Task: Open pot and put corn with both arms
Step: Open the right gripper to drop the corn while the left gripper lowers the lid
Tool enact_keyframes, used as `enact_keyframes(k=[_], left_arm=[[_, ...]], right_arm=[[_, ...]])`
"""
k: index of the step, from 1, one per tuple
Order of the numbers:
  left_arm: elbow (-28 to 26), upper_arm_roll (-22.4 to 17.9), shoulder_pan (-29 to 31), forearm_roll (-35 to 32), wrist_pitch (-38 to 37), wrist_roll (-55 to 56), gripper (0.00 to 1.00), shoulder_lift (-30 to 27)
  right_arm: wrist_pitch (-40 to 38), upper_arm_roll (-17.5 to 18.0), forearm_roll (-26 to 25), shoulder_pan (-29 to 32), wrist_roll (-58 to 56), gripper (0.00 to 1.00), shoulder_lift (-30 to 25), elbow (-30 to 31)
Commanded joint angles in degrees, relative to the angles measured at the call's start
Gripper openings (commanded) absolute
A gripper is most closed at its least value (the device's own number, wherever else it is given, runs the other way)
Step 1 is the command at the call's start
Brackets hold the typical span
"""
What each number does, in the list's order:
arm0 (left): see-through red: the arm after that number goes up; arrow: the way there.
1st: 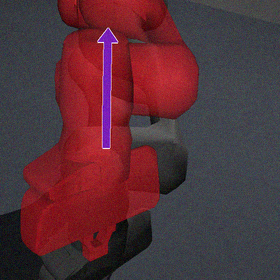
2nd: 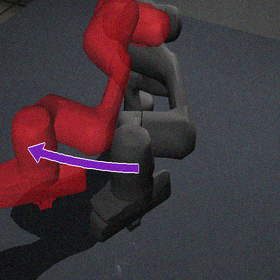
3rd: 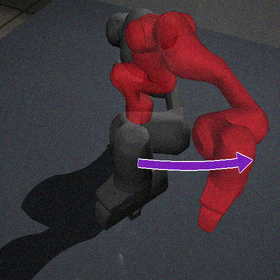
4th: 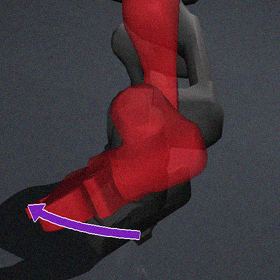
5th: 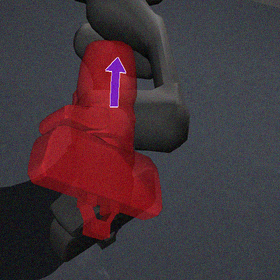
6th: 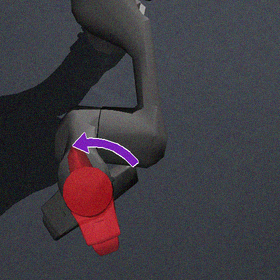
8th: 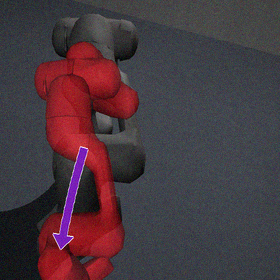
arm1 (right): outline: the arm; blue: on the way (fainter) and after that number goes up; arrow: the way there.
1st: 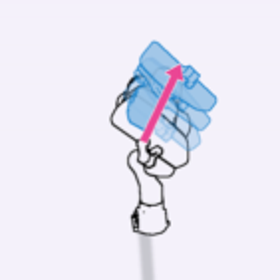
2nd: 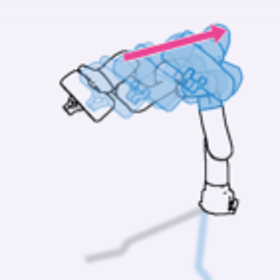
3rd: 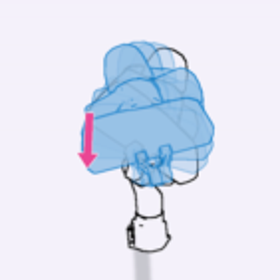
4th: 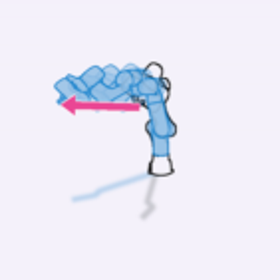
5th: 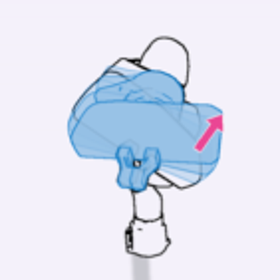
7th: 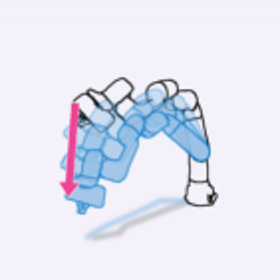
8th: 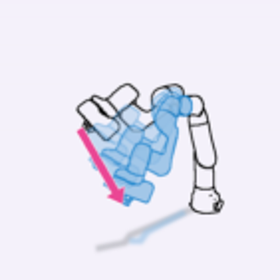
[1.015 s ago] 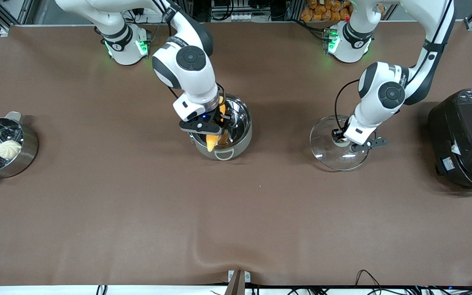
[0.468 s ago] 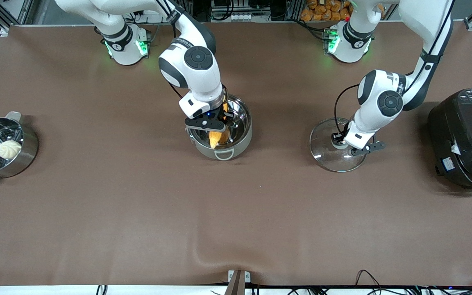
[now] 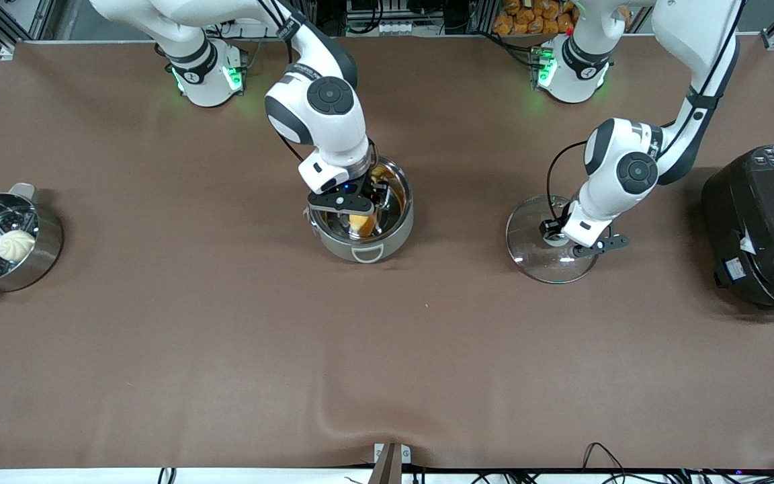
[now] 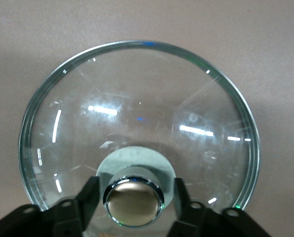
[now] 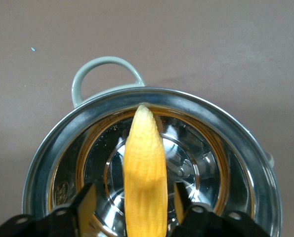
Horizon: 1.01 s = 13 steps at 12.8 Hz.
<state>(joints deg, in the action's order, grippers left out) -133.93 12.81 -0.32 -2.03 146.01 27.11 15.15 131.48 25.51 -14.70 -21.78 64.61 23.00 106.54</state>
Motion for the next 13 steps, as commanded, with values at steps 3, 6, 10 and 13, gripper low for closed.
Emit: enact_keyframes(k=[3,6,10,13], left_arm=[[4.6,0.4,0.5,-0.3,-0.2,-1.0,1.0,-1.3],[10.7,0.6,0.4,-0.4,-4.4,-1.4,1.0,-3.2],[23.2,0.6,0.6,-0.4,-22.0,-1.9,1.0,-5.9],[29.7,0.4,0.9,-0.4,-30.9,-4.1,1.0,-8.8]], right_arm=[[-1.7,0.1,-1.2,3.2,-0.3,0.94,-3.3,-0.5],[-9.3,-0.6,3.3,8.5,-8.7,0.94,-9.3,-3.6],[-20.2,-11.5,11.1,9.9,-27.8,0.94,-14.6,-8.5],[-28.8,-15.8,10.7,11.1,-34.8,0.94,-16.5,-15.6]])
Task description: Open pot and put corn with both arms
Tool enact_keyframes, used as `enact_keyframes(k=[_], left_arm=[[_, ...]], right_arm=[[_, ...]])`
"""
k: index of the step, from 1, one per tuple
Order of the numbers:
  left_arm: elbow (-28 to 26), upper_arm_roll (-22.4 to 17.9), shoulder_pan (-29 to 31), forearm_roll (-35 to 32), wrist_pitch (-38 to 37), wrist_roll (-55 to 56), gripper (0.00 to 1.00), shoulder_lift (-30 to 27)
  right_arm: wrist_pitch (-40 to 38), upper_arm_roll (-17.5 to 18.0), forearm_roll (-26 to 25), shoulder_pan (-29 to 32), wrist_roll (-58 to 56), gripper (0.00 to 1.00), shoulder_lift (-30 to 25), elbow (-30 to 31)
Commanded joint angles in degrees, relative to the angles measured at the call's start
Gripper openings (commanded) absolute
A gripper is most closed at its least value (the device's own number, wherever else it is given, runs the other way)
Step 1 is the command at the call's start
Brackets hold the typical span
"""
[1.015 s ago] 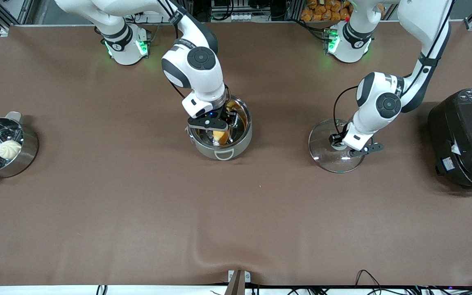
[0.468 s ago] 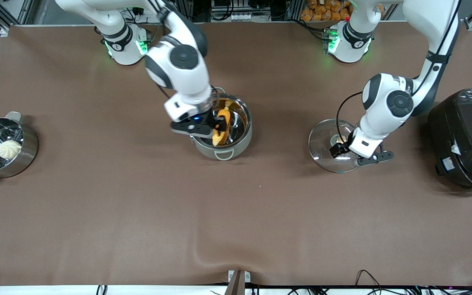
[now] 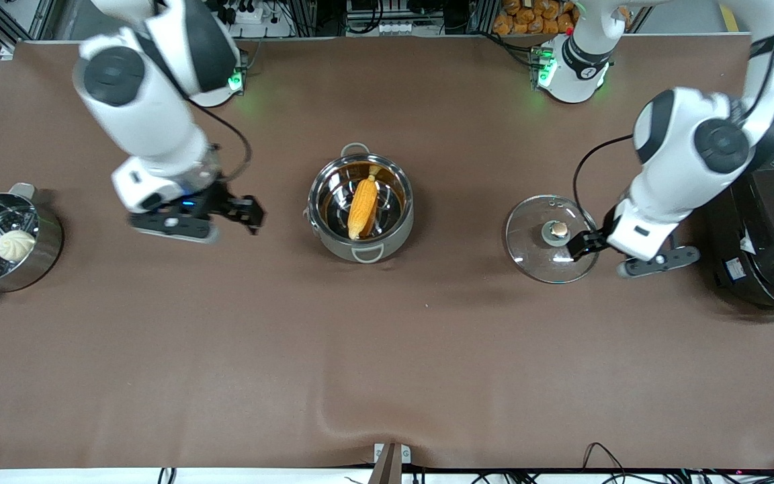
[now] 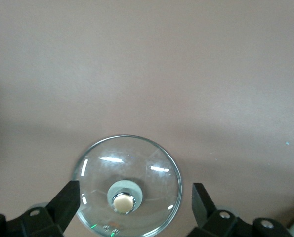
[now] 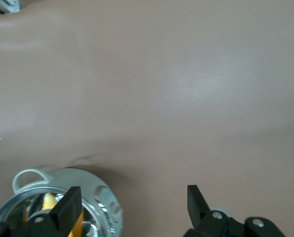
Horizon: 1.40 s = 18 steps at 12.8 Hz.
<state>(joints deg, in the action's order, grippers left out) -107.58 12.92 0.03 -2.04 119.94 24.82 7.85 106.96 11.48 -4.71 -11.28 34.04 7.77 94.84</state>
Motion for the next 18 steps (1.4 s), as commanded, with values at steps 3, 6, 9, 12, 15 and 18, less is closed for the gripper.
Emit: enact_keyframes(k=[3,6,9,12,15,18], left_arm=[[10.4,0.2,0.7,0.1,-15.0,-2.5,1.0,-2.7],[16.0,0.0,0.7,0.0,-24.1,-2.8,1.0,-2.7],[19.3,0.1,0.7,-0.4,-29.4,-2.8,1.0,-2.9],[18.8,0.4,0.7,-0.4,-29.4,-8.1,1.0,-5.5],[16.4,0.3,0.7,-0.4,-29.7,-11.8,1.0,-8.5],[16.7,0.4,1.5,-0.5,-29.8,-12.9,1.0,-8.6]], right_arm=[[-8.3,-8.2,1.3,2.0,-18.3,0.94,-3.4,-8.1],[-12.1,-12.9,3.2,3.6,-27.6,0.95,-4.3,-11.4],[-12.0,-15.8,3.8,6.2,-34.0,0.95,-5.0,-10.7],[-10.7,-16.8,4.8,8.2,-37.2,0.94,-5.2,-8.8],[-6.7,-17.6,5.5,9.1,-38.8,0.94,-6.4,-5.1],[-3.2,-17.6,5.5,9.1,-38.4,0.94,-6.6,-2.2]])
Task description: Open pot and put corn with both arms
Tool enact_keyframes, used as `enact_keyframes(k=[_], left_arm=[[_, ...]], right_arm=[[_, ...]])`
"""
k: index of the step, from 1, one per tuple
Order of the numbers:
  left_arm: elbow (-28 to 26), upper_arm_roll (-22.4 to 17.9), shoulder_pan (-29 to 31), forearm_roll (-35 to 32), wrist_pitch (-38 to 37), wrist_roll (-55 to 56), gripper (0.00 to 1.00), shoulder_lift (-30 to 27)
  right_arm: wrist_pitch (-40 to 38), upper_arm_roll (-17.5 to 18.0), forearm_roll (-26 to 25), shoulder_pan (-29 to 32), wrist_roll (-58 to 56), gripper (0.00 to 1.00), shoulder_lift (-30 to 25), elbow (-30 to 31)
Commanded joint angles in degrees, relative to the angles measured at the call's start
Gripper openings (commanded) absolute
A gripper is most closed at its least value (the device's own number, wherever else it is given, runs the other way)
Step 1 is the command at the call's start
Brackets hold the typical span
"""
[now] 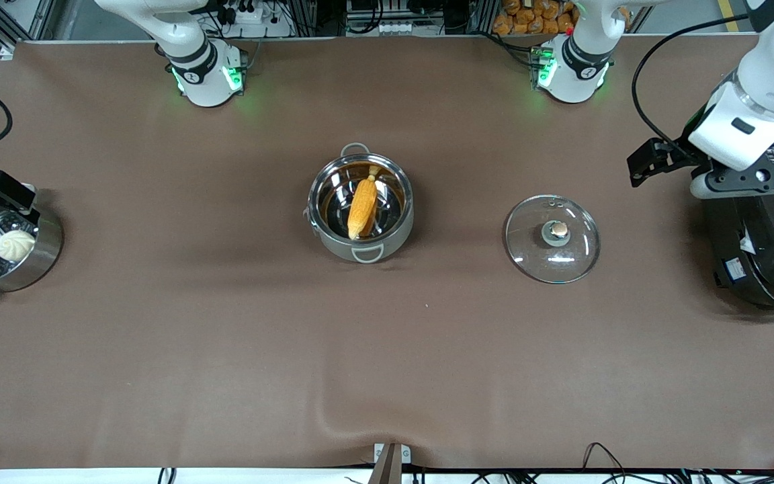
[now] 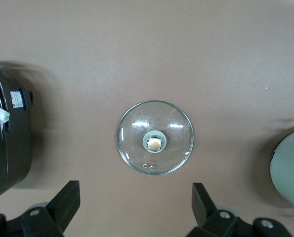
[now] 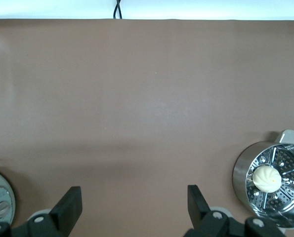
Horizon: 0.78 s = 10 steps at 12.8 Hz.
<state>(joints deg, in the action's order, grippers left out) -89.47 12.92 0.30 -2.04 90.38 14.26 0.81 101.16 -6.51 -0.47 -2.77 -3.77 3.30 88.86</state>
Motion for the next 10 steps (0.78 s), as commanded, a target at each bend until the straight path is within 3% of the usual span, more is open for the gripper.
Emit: enact_keyframes(k=[1,6,10], left_arm=[[-1.4,0.4,1.5,-0.4,0.3,-3.1,1.0,-1.6],[-3.2,0.3,1.2,-0.5,0.7,-3.5,1.0,-2.9],[-3.3,-1.0,1.7,-0.5,0.1,-10.5,1.0,-3.4]], right_arm=[[3.7,0.4,1.3,0.6,-0.4,0.94,-2.3,4.7],[3.9,1.4,1.3,0.0,4.6,0.94,-2.3,4.8],[3.4,1.8,1.3,-0.1,4.5,0.94,-2.3,4.9]])
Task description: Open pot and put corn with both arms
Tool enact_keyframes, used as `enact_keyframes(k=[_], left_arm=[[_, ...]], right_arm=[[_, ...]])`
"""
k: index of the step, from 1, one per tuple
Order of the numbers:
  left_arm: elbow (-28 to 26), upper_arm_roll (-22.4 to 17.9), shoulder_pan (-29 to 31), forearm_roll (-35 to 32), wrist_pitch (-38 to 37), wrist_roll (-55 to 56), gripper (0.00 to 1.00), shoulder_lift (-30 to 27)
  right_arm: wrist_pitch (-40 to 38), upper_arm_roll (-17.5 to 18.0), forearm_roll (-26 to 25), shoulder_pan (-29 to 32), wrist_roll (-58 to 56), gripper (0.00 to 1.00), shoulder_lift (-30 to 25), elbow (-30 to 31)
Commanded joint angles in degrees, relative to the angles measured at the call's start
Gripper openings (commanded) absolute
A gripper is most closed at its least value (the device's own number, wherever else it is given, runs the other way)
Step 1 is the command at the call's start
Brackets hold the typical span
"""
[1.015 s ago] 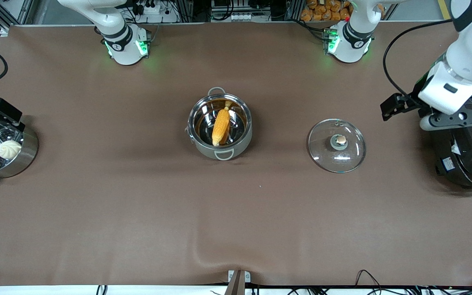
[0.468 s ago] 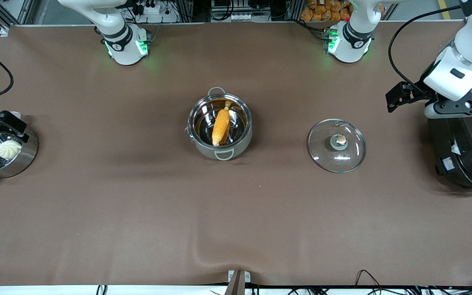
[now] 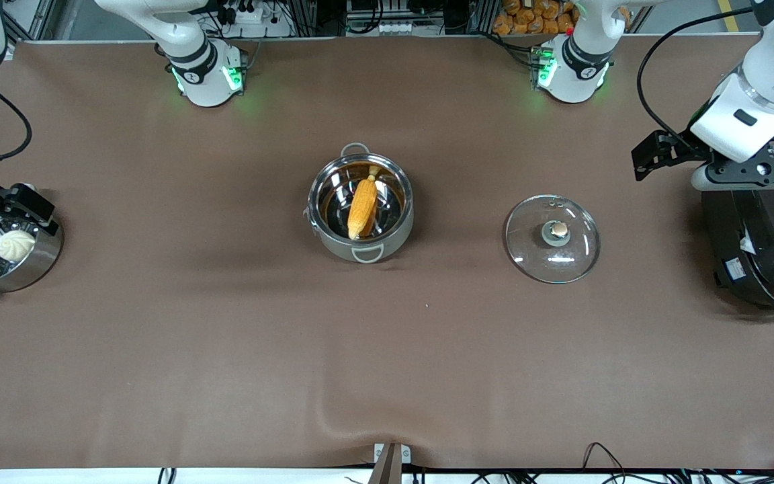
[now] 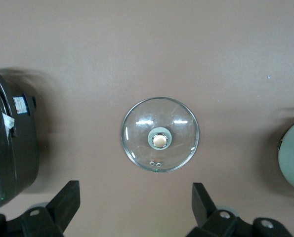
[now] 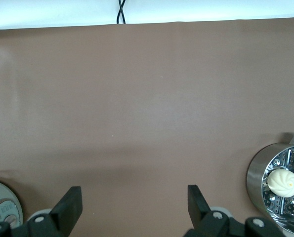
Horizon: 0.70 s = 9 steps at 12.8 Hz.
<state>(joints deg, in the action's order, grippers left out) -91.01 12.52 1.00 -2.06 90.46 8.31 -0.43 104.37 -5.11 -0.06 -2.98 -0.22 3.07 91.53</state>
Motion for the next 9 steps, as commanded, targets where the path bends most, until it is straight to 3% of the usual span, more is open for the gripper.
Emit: enact_keyframes(k=[1,9], left_arm=[[-1.7,-1.8,0.9,-0.5,-0.3,-6.1,1.0,-2.1],[0.9,-2.9,0.8,-0.2,-3.3,-6.7,1.0,-2.2]], right_arm=[[0.0,0.4,0.9,0.1,0.8,0.94,-2.1,2.3],[-0.3,1.2,0.9,0.2,1.5,0.94,-2.3,3.6]])
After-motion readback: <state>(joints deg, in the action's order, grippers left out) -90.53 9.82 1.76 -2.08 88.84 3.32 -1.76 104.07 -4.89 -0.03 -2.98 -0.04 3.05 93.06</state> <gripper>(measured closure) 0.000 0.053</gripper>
